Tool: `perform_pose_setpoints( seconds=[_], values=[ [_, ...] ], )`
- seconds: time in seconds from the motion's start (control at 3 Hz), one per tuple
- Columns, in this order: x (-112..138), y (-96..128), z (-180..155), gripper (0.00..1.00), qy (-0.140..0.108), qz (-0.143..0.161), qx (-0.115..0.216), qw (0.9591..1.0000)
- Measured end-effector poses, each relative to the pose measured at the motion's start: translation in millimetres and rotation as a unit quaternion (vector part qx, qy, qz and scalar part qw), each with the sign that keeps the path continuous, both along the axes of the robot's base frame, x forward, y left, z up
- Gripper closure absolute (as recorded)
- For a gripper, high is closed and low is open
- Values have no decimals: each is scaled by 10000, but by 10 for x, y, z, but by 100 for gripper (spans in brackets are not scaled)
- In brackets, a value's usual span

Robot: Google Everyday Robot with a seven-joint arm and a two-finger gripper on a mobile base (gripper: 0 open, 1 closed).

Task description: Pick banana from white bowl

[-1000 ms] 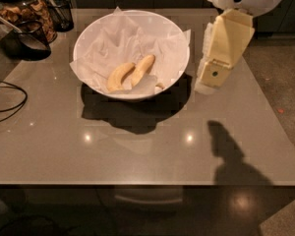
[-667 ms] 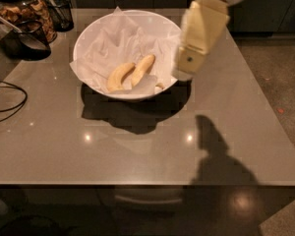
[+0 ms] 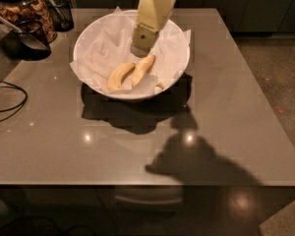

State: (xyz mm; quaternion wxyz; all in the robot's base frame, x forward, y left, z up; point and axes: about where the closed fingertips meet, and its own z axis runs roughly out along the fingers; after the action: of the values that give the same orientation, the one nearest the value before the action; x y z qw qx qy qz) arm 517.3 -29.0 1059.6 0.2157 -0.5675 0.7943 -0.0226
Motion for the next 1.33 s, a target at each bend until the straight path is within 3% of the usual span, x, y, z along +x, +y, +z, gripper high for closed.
perform_pose_setpoints(
  seconds=[0.33, 1.33],
  values=[
    [20, 53, 62, 0, -57, -35, 309, 9995],
    [192, 496, -257, 0, 582, -98, 368, 9976]
  ],
)
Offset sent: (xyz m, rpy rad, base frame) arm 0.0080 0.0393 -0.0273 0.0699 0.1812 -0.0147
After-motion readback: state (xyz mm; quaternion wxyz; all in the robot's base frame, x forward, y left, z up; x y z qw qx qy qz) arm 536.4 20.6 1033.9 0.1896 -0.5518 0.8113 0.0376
